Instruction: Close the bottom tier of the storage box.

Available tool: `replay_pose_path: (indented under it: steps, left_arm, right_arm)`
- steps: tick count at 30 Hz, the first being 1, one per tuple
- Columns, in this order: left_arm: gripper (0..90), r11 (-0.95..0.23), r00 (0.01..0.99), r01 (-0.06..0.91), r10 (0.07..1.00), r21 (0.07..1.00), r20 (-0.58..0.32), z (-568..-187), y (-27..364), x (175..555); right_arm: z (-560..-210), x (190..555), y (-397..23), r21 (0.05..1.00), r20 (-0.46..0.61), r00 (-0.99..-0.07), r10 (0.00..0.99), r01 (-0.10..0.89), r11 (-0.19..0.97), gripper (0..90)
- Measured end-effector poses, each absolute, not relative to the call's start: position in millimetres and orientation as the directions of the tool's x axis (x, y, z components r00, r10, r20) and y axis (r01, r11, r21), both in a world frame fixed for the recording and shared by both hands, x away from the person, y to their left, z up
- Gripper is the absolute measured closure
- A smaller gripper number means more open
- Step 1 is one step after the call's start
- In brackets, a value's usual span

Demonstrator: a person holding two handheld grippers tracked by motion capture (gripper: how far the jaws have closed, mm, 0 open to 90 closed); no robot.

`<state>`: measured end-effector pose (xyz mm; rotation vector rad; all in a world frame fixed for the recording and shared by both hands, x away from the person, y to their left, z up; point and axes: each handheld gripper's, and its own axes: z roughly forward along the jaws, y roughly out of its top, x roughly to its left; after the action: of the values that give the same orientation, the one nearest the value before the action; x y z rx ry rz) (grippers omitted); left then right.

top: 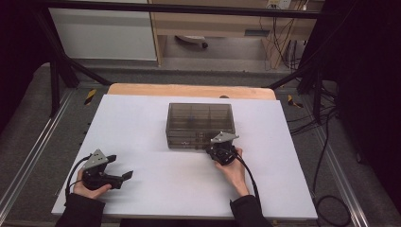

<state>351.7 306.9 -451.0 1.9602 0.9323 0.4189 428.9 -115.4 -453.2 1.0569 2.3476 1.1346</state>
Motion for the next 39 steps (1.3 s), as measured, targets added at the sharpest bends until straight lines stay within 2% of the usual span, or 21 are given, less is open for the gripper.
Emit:
replay_pose_path:
  steps: [39]
  left_arm:
    - [2.1, -0.314, 0.658, 0.444, 0.750, 0.839, -0.067, -450.8, 307.4, 351.8]
  right_arm:
    - [-450.5, 429.4, -117.2, 0.770, 0.000, -0.661, 0.751, 0.479, 0.422, 90.0]
